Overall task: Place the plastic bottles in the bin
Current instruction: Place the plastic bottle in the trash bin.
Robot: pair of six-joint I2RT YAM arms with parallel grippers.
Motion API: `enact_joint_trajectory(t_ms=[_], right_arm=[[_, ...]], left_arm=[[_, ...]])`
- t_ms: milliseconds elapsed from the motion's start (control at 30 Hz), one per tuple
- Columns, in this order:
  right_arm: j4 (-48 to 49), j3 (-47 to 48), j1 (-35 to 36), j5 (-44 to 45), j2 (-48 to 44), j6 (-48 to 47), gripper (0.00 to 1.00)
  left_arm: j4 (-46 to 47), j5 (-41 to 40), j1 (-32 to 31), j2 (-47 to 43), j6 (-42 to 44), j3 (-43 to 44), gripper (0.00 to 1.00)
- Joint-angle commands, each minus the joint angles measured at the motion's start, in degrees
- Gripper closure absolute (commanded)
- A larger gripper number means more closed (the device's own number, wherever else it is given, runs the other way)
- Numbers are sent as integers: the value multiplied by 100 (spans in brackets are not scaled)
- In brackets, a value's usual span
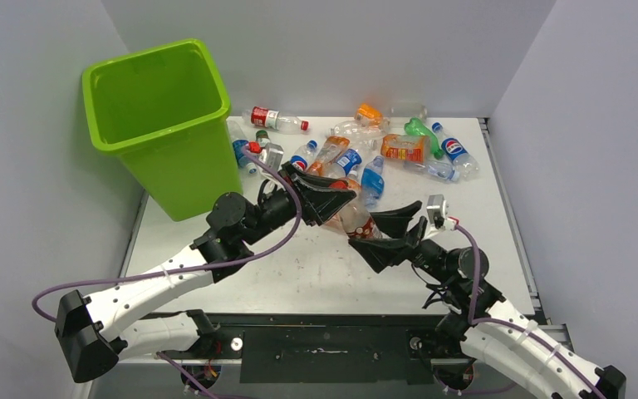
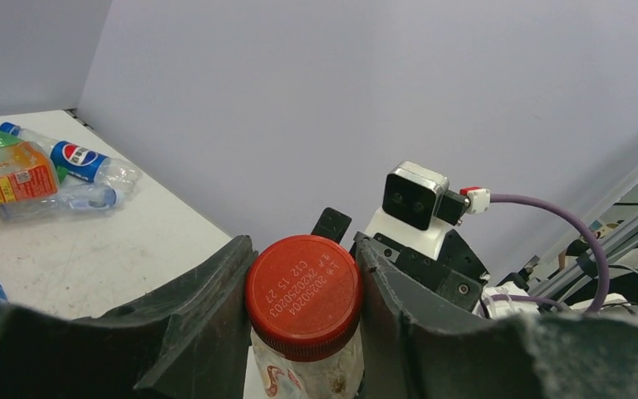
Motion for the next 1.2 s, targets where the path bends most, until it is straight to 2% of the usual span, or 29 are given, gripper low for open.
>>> enact_joint_trajectory(t_ms=[0, 167, 300, 400, 500, 633, 700, 767, 867, 1000, 1167], right_arm=[[-626, 507, 104, -7, 250, -227, 7], [-1342, 1009, 142, 61, 197, -293, 10], [-2469, 1696, 142, 344, 39, -745, 10], [-3428, 2223, 147, 875, -43, -1084, 10], [-3740, 2256, 140, 1432, -249, -1070, 10], [-3250, 1544, 140, 2040, -673, -671, 10], [-3011, 1183, 140, 2276, -828, -466, 10], [-2736, 919, 141, 2627, -871, -321, 10], [-2800, 703, 145, 2978, -726, -400, 10], [-2893, 643, 140, 3137, -359, -489, 10], [-2748, 489, 140, 3260, -198, -174, 10]], left_arm=[[254, 77, -1, -136, 113, 253, 100], [-145, -160, 11, -375, 478, 305, 100], [-1282, -684, 12, -774, 1632, 819, 100], [-2286, -1637, 12, -1080, 3089, 1465, 100], [-2827, -2752, 17, -1184, 4345, 2094, 100], [-2634, -4376, 69, -1007, 5774, 2607, 100], [-2372, -4904, 284, -749, 6318, 2919, 100], [-2482, -4910, 853, -488, 6292, 3227, 100], [-2729, -4442, 1863, -236, 5692, 3562, 100], [-2018, -4634, 2608, 123, 5672, 3606, 100], [-1385, -4329, 3498, 587, 5064, 3470, 100]])
